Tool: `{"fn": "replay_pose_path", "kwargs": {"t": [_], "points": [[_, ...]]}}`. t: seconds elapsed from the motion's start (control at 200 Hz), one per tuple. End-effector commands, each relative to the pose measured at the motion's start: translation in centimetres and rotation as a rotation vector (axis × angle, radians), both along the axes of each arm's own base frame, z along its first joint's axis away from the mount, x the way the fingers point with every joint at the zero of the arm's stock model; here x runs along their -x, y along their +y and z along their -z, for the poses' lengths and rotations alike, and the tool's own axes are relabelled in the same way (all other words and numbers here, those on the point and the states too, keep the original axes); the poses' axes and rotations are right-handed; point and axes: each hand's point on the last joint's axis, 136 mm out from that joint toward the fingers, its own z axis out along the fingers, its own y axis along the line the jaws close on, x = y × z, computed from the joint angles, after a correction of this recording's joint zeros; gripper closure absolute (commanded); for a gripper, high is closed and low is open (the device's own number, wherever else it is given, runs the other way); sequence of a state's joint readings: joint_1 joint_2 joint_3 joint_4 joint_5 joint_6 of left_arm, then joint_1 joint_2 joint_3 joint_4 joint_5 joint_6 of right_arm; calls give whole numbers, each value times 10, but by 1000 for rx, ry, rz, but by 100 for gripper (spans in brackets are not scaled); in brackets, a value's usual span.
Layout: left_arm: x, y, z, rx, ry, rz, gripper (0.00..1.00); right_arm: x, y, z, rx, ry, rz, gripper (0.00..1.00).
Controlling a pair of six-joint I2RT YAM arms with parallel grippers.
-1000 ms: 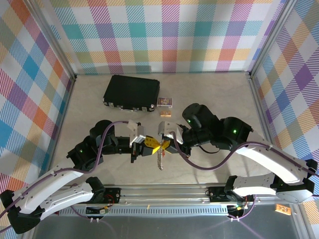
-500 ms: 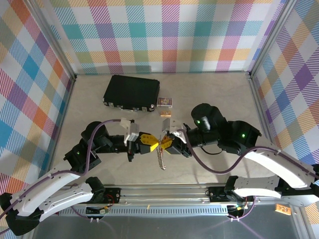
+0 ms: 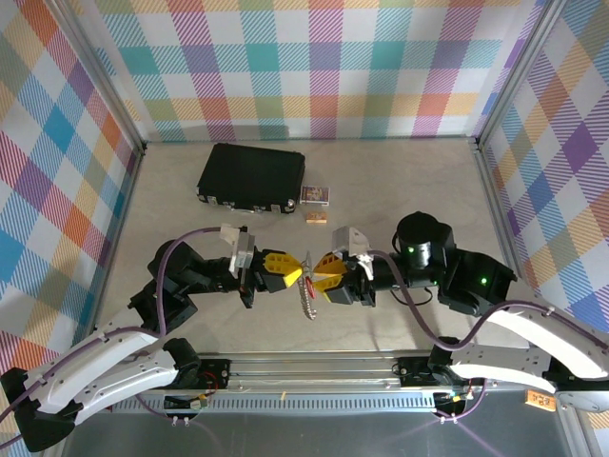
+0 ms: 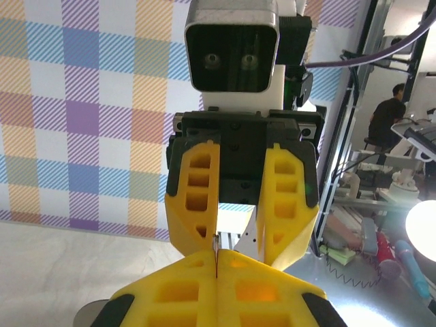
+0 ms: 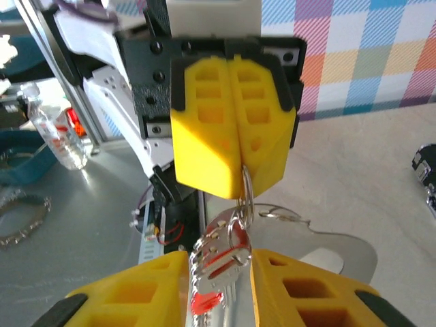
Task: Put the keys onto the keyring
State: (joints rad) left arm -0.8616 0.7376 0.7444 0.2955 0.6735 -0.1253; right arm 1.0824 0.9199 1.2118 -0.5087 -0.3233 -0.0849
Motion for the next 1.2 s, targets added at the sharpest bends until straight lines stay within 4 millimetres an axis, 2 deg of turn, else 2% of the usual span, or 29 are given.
{"fn": "replay_pose_path", "kwargs": {"t": [0.0,0.165,0.575,0.69,0.95,1.005,1.1,1.195], "points": [[12,7,-23,93,-47,42,100,0,2,-18,-78,-10,7,69],[13,6,-24,110,-41,57,100,1,2,-23,-111,-14,2,65],[12,3,-19,116,-29,66,100,-3,15,-22,-126,-5,-9,66],[12,3,-19,116,-28,63,100,-4,18,-20,-121,-3,-14,73],[8,2,-15,82,-22,43,100,-6,15,-17,-86,-22,1,100],[7,2,-11,53,-19,29,100,-8,12,-15,-58,-39,14,100],[6,2,-2,-22,-28,11,88,-9,7,-7,19,-77,15,100],[6,1,4,-97,-37,14,83,-8,5,1,112,-82,-11,100]]}}
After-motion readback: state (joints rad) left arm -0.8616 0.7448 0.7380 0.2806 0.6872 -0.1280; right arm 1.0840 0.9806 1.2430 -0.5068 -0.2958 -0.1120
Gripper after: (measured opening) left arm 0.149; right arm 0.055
